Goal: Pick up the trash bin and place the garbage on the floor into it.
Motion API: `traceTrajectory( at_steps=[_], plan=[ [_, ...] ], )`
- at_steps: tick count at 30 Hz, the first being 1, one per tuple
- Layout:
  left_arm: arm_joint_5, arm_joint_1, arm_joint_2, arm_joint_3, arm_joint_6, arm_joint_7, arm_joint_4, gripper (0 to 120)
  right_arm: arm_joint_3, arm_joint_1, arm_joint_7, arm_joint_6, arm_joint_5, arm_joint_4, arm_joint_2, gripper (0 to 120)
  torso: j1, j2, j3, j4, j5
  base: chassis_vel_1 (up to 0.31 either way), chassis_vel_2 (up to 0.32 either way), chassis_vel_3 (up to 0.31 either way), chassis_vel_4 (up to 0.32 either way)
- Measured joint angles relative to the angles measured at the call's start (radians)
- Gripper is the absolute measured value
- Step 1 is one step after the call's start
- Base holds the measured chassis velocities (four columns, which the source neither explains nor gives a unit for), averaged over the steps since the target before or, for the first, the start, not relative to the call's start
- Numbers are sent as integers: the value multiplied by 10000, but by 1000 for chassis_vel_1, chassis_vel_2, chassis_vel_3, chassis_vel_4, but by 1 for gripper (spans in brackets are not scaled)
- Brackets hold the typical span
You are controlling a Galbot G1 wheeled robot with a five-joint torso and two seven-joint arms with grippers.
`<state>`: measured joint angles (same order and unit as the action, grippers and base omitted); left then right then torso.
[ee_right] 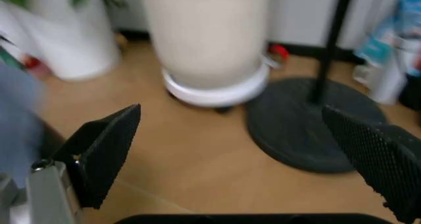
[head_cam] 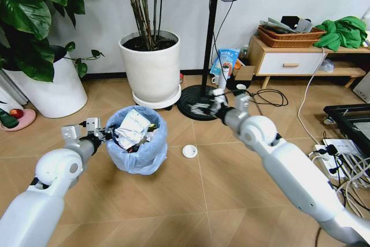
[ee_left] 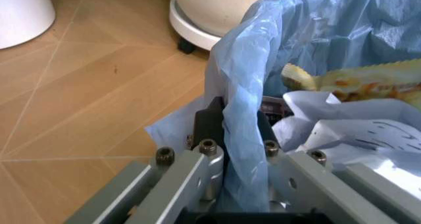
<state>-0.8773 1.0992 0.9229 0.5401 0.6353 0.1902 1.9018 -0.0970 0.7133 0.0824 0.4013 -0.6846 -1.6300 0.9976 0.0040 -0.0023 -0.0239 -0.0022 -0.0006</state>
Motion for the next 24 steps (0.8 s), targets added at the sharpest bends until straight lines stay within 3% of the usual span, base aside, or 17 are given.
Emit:
traceTrajectory(
  at_steps=[9,24],
  plan=[
    [0,351,-139,366,-13,25,266,0,-586,1246,1326,-1526,1873,1941,261,100,0,0,0,-4,-1,0,0,0,0],
    [-91,854,-647,880,-13,33,834,0,-469,1510,946,-1771,2135,2412,689,100,0,0,0,-1,-5,0,0,0,0]
  ],
)
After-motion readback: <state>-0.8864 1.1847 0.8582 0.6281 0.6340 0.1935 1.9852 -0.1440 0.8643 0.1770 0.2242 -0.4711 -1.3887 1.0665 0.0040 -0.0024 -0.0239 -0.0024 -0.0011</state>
